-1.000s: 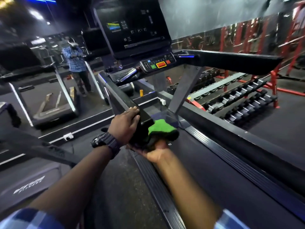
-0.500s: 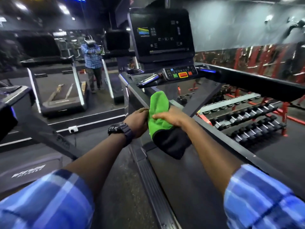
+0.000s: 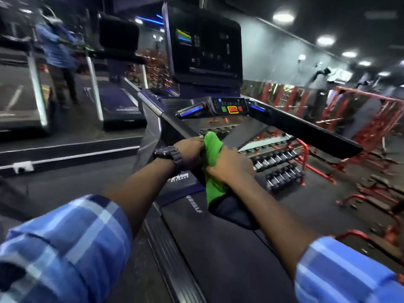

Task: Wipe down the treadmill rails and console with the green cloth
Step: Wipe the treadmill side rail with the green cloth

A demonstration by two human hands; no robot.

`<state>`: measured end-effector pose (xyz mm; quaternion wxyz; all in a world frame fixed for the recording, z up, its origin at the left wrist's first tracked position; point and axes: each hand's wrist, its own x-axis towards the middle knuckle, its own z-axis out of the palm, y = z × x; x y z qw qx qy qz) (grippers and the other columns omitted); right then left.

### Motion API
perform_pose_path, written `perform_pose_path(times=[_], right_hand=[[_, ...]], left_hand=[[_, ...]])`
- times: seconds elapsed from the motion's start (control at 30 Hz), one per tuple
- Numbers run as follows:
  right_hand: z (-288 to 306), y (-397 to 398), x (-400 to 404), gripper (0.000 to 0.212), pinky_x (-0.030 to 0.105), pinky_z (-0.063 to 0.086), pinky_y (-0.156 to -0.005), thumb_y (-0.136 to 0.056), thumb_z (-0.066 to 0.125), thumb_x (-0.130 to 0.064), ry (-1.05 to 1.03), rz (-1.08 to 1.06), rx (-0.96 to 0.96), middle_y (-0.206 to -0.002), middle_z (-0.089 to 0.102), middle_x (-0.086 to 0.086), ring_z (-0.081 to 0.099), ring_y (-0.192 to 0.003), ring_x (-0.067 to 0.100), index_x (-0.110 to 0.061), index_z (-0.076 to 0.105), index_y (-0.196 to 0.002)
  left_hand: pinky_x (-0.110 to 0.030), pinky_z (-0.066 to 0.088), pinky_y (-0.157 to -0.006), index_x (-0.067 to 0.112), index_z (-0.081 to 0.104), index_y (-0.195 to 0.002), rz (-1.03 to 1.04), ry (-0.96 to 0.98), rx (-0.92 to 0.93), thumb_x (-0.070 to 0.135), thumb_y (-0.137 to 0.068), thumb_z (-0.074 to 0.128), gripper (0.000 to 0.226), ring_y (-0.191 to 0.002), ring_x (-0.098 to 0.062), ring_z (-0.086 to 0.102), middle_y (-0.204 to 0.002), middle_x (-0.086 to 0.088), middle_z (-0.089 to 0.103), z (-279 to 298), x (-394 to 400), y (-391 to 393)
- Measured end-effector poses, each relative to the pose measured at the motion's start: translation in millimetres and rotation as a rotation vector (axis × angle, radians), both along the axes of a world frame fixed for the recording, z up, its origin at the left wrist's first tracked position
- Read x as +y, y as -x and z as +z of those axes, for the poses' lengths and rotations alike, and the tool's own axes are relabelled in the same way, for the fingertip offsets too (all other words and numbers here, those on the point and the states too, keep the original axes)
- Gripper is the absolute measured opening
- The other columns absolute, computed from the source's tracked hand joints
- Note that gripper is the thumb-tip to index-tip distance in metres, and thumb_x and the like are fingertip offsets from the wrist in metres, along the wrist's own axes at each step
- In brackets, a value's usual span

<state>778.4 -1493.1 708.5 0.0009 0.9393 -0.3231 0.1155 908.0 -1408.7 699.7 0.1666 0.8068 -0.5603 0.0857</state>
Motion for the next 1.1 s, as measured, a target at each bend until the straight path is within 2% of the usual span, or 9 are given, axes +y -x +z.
perform_pose_path(times=[0.17, 0.33, 0.47, 0.57, 0.67, 0.77, 0.83, 0.97, 1.1], right_hand=[[-24, 43, 11, 0.087, 0.048, 0.048, -0.091, -0.070, 0.075, -0.047, 0.400, 0.233, 0.137, -0.147, 0.040, 0.004, 0.047, -0.119, 0.035, -0.037, 0.034, -0.145], [-12, 50, 5, 0.090, 0.047, 0.051, -0.092, -0.073, 0.069, -0.057, 0.179, 0.069, 0.136, -0.144, 0.038, 0.001, 0.049, -0.122, 0.034, -0.041, 0.022, -0.149], [-16, -14, 16, 0.077, 0.046, 0.050, -0.084, -0.075, 0.069, -0.057, 0.230, -0.040, 0.033, -0.124, 0.050, 0.010, 0.056, -0.109, 0.038, -0.023, 0.039, -0.136], [-33, -41, 17, 0.075, 0.047, 0.048, -0.080, -0.075, 0.071, -0.043, 0.420, 0.010, 0.030, -0.123, 0.053, 0.012, 0.055, -0.101, 0.037, -0.019, 0.042, -0.139], [-44, -34, 9, 0.062, 0.053, 0.045, -0.088, -0.080, 0.063, -0.034, 0.597, 0.185, 0.084, -0.140, 0.050, 0.013, 0.053, -0.107, 0.040, -0.027, 0.048, -0.140], [-41, -11, 2, 0.043, 0.055, 0.039, -0.096, -0.084, 0.040, -0.039, 0.685, 0.464, 0.122, -0.144, 0.052, 0.003, 0.051, -0.120, 0.041, -0.038, 0.069, -0.115], [-36, 6, 0, 0.038, 0.054, 0.040, -0.099, -0.076, 0.050, -0.041, 0.633, 0.522, 0.175, -0.141, 0.054, -0.005, 0.048, -0.126, 0.037, -0.041, 0.072, -0.107], [-24, 1, 14, 0.067, 0.044, 0.051, -0.086, -0.062, 0.071, -0.038, 0.413, 0.212, 0.194, -0.150, 0.039, -0.006, 0.044, -0.122, 0.033, -0.040, 0.056, -0.127], [-33, -69, 28, 0.073, 0.047, 0.049, -0.079, -0.068, 0.073, -0.039, 0.468, -0.026, 0.046, -0.135, 0.047, 0.007, 0.051, -0.106, 0.035, -0.032, 0.044, -0.135]], left_hand=[[-0.035, 0.048, -0.095, 0.012, 0.066, -0.111, -0.186, 0.025, -0.045, 0.025, -0.085, 0.051, 0.033, -0.110, -0.027, 0.060, -0.118, -0.007, 0.065, -11, 1, -41], [-0.029, 0.040, -0.100, 0.025, 0.046, -0.137, -0.112, 0.007, -0.034, 0.006, -0.075, 0.055, 0.065, -0.129, -0.019, 0.047, -0.144, 0.003, 0.046, -9, 10, -53], [-0.029, 0.035, -0.107, 0.021, 0.060, -0.125, -0.184, 0.064, -0.044, 0.006, -0.078, 0.055, 0.050, -0.128, -0.025, 0.047, -0.136, -0.009, 0.053, -7, 8, -68], [-0.030, 0.039, -0.101, 0.016, 0.057, -0.128, -0.165, 0.024, -0.077, 0.011, -0.082, 0.055, 0.046, -0.126, -0.022, 0.050, -0.139, -0.003, 0.052, -5, 8, -76], [-0.031, 0.042, -0.097, 0.016, 0.057, -0.128, -0.153, 0.026, -0.080, 0.007, -0.077, 0.057, 0.052, -0.123, -0.023, 0.053, -0.140, -0.001, 0.052, 1, 9, -80], [-0.027, 0.041, -0.098, 0.023, 0.059, -0.127, -0.184, 0.031, -0.057, -0.003, -0.070, 0.053, 0.062, -0.123, -0.021, 0.052, -0.135, -0.001, 0.056, 4, 7, -89], [-0.028, 0.041, -0.097, 0.030, 0.059, -0.126, -0.189, 0.020, -0.051, -0.003, -0.069, 0.052, 0.067, -0.122, -0.022, 0.052, -0.134, 0.001, 0.057, 6, 5, -98], [-0.031, 0.044, -0.091, 0.023, 0.057, -0.128, -0.182, 0.013, -0.147, 0.007, -0.074, 0.059, 0.056, -0.116, -0.025, 0.056, -0.131, -0.001, 0.058, 7, 0, -121], [-0.037, 0.052, -0.082, 0.024, 0.067, -0.110, -0.255, 0.064, -0.177, 0.015, -0.071, 0.062, 0.040, -0.104, -0.028, 0.062, -0.116, -0.003, 0.065, 0, -3, -152]])
